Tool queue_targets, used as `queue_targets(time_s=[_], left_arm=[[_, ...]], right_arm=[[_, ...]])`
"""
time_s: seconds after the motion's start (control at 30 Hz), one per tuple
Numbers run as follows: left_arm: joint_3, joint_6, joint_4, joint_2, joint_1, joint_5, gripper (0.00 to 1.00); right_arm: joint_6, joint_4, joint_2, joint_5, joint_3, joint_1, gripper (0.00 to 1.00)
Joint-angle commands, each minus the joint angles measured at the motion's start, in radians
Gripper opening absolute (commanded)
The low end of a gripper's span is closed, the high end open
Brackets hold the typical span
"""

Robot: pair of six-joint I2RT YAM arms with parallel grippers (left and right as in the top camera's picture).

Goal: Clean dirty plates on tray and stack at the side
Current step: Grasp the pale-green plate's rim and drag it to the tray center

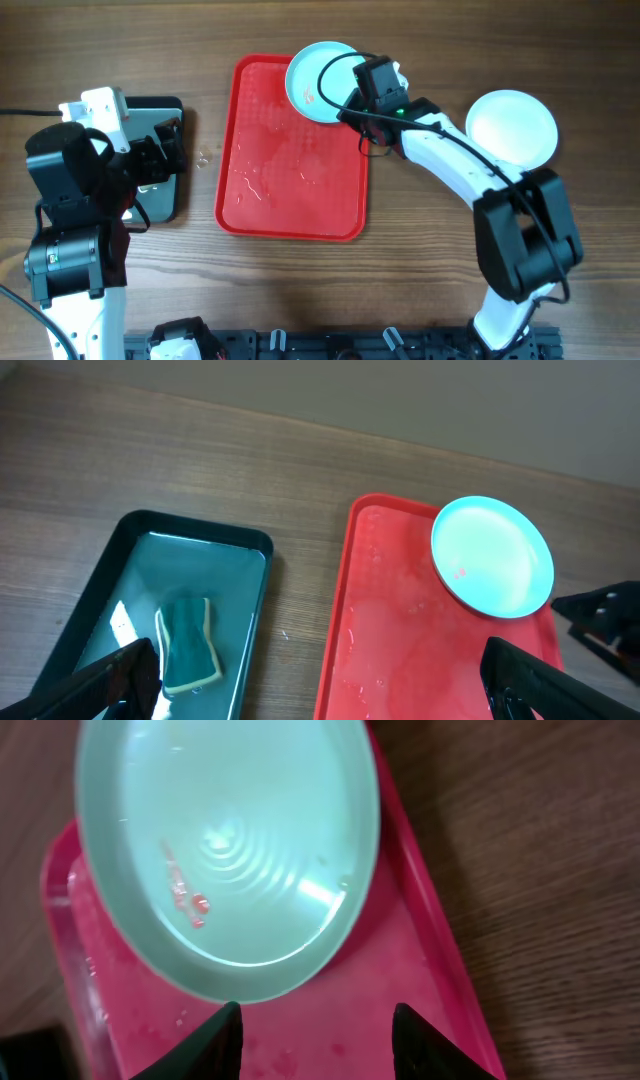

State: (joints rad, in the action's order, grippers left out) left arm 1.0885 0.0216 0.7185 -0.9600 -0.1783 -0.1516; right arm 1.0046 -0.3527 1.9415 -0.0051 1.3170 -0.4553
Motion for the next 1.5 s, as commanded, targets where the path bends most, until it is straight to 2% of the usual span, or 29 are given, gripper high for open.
queue_targets(time_s=[0.0,0.27,0.83,0.97,1.03,1.1,1.23,1.3,1.47], left_arm=[[0.013,0.014,-0.003,0.01,0.002,-0.02,1.0],[0.013,0.014,-0.003,0.01,0.002,-0.024,1.0],[0.013,0.014,-0.003,0.01,0.002,-0.024,1.0],[0.013,0.013,-0.003,0.01,0.002,-0.024,1.0],[0.013,0.013,-0.003,0.01,0.002,-0.024,1.0],[0.013,0.013,-0.003,0.01,0.002,-0.024,1.0],[0.013,0.013,-0.003,0.01,0.002,-0.024,1.0],[0.013,0.013,-0.003,0.01,0.002,-0.024,1.0],[0.013,0.013,-0.003,0.01,0.002,-0.024,1.0]], right_arm=[[0.098,0.029,0.049,0.027,-0.001,0.0,0.49],[0.136,0.141,0.111,-0.002,0.005,0.001,0.5],[0.165,0.219,0.198,-0.058,0.047,0.003,0.53],[0.177,0.227,0.213,-0.072,0.048,0.003,0.44],[0.177,0.227,0.213,-0.066,0.048,0.004,0.29],[0.177,0.224,0.213,-0.066,0.051,0.004,0.18],[0.173,0.217,0.213,-0.067,0.056,0.004,0.06],[0.169,0.199,0.213,-0.074,0.065,0.004,0.05],[0.013,0.079,0.212,-0.101,0.158,0.004,0.05]])
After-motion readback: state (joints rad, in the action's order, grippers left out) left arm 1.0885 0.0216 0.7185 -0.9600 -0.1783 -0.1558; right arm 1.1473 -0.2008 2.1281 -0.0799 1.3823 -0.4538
